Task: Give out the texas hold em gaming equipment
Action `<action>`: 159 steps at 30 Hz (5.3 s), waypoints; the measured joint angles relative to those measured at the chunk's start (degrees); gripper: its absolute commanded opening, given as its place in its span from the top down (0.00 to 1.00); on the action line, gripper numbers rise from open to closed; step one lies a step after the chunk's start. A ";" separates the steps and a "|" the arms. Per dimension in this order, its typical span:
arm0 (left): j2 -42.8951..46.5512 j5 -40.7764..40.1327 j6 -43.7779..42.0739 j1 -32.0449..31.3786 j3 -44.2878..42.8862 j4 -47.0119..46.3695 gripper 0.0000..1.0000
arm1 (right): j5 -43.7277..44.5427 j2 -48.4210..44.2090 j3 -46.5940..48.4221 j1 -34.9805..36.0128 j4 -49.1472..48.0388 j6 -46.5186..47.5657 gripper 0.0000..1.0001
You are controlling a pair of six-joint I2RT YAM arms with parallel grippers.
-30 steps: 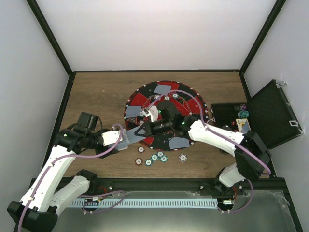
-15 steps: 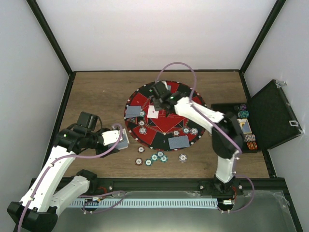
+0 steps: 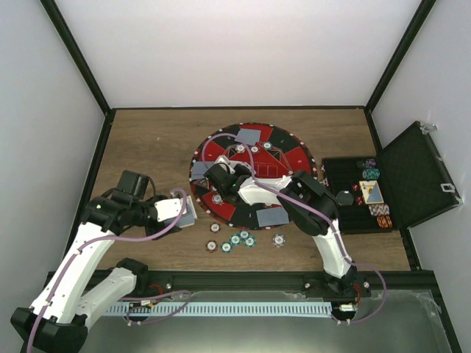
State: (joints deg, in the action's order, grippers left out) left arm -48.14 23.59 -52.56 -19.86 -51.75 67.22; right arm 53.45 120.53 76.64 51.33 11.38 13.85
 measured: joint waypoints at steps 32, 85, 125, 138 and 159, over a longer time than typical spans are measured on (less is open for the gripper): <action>0.09 1.84 0.33 0.00 -1.92 1.27 0.90 | -73.48 -29.00 -2.47 -2.12 7.78 -51.28 0.00; 0.35 2.80 0.74 0.00 -2.19 1.16 0.90 | -89.57 -32.74 -17.44 3.10 -7.39 -67.21 0.05; -0.39 2.60 0.87 0.00 -2.21 1.51 0.90 | -95.45 -28.00 -20.57 2.62 -20.39 -70.18 0.40; -0.39 2.54 0.87 0.00 -2.19 1.44 0.90 | -94.82 -32.85 -20.85 2.36 -17.59 -69.61 0.92; -0.39 1.73 0.92 0.00 -1.79 0.44 0.90 | -69.70 -31.82 -1.53 -8.26 15.67 -43.50 0.99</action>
State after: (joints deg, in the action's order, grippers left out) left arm -48.53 25.32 -51.64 -19.86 -53.54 67.66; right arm -16.25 88.71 75.11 43.07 27.05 -29.65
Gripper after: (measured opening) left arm 0.624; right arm 0.008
